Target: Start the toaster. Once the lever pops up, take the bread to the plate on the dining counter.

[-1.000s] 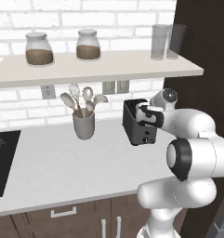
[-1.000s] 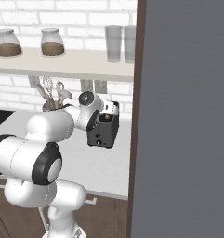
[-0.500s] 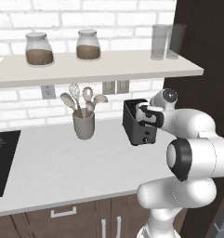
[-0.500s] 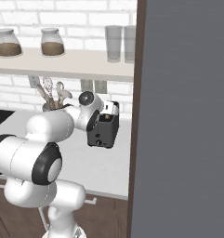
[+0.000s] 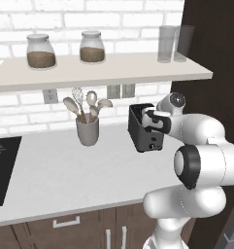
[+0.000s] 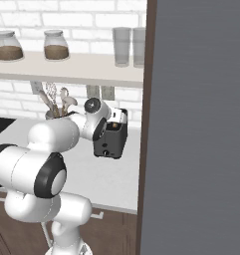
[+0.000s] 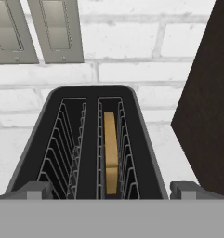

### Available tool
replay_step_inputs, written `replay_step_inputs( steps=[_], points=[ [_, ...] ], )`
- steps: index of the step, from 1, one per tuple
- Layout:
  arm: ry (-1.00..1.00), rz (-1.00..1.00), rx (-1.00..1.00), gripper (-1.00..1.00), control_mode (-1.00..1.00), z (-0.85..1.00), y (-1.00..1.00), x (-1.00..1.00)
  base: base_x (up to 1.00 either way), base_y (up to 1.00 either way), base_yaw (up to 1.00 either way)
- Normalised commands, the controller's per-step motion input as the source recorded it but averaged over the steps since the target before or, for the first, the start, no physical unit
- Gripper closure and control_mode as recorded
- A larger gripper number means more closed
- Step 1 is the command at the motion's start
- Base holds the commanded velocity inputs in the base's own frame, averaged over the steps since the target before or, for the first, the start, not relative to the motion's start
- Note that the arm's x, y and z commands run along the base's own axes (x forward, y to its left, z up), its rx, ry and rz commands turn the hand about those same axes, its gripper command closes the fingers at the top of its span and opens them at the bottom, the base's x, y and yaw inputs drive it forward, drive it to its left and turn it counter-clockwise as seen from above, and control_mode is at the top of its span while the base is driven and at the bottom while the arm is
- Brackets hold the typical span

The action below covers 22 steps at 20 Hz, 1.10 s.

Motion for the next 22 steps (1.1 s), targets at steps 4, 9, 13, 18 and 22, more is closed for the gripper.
replay_step_inputs(
  steps=[4, 9, 13, 18, 22],
  points=[
    [0.0, 0.0, 0.0, -1.0, -1.0, 0.0, 0.0, 0.0, 0.0, 0.0, 0.0],
    [0.0, 0.0, 0.0, -1.0, -1.0, 0.0, 0.0, 0.0, 0.0, 0.0, 0.0],
    [0.0, 0.0, 0.0, -1.0, -1.0, 0.0, 0.0, 0.0, 0.0, 0.0, 0.0],
    [0.0, 0.0, 0.0, -1.0, -1.0, 0.0, 0.0, 0.0, 0.0, 0.0, 0.0],
    [0.0, 0.0, 0.0, -1.0, -1.0, 0.0, 0.0, 0.0, 0.0, 0.0, 0.0]
  ],
)
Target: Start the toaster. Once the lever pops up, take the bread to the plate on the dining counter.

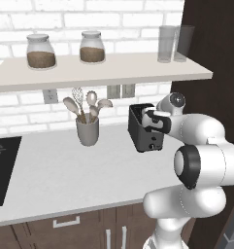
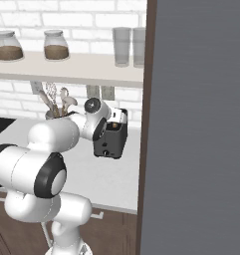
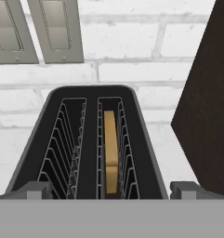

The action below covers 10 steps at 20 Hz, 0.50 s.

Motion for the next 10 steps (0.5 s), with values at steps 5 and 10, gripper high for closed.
replay_step_inputs(
  steps=[5, 10],
  points=[
    [0.0, 0.0, 0.0, -1.0, -1.0, 0.0, 0.0, 0.0, 0.0, 0.0, 0.0],
    [0.0, 0.0, 0.0, -1.0, -1.0, 0.0, 0.0, 0.0, 0.0, 0.0, 0.0]
  ],
)
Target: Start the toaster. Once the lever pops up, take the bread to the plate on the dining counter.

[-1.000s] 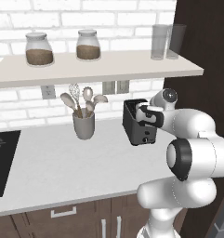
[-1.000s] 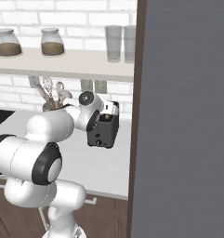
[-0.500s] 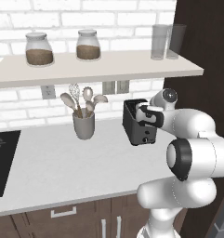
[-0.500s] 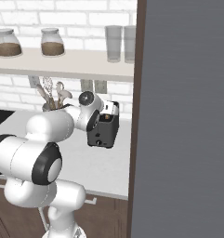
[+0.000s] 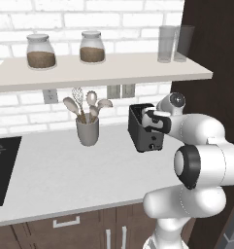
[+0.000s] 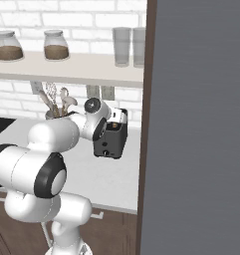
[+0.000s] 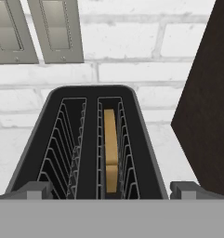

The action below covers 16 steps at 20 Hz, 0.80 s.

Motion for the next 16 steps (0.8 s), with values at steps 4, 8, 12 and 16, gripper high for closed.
replay_step_inputs(
  steps=[4, 8, 12, 16],
  points=[
    [0.0, 0.0, 0.0, -1.0, -1.0, 0.0, 0.0, 0.0, 0.0, 0.0, 0.0],
    [0.0, 0.0, 0.0, -1.0, -1.0, 0.0, 0.0, 0.0, 0.0, 0.0, 0.0],
    [0.0, 0.0, 0.0, -1.0, -1.0, 0.0, 0.0, 0.0, 0.0, 0.0, 0.0],
    [0.0, 0.0, 0.0, -1.0, -1.0, 0.0, 0.0, 0.0, 0.0, 0.0, 0.0]
  ],
)
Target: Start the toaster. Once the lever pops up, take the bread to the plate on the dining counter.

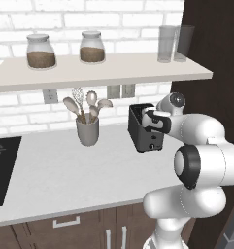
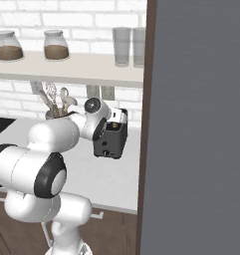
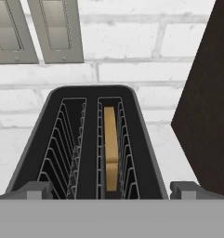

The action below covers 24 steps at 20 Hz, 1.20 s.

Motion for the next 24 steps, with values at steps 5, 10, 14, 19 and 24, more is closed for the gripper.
replay_step_inputs(
  steps=[5, 10, 14, 19, 24],
  points=[
    [0.0, 0.0, 0.0, -1.0, -1.0, 0.0, 0.0, 0.0, 0.0, 0.0, 0.0],
    [0.0, 0.0, 0.0, -1.0, -1.0, 0.0, 0.0, 0.0, 0.0, 0.0, 0.0],
    [0.0, 0.0, 0.0, -1.0, -1.0, 0.0, 0.0, 0.0, 0.0, 0.0, 0.0],
    [0.0, 0.0, 0.0, -1.0, -1.0, 0.0, 0.0, 0.0, 0.0, 0.0, 0.0],
    [0.0, 0.0, 0.0, -1.0, -1.0, 0.0, 0.0, 0.0, 0.0, 0.0, 0.0]
  ],
)
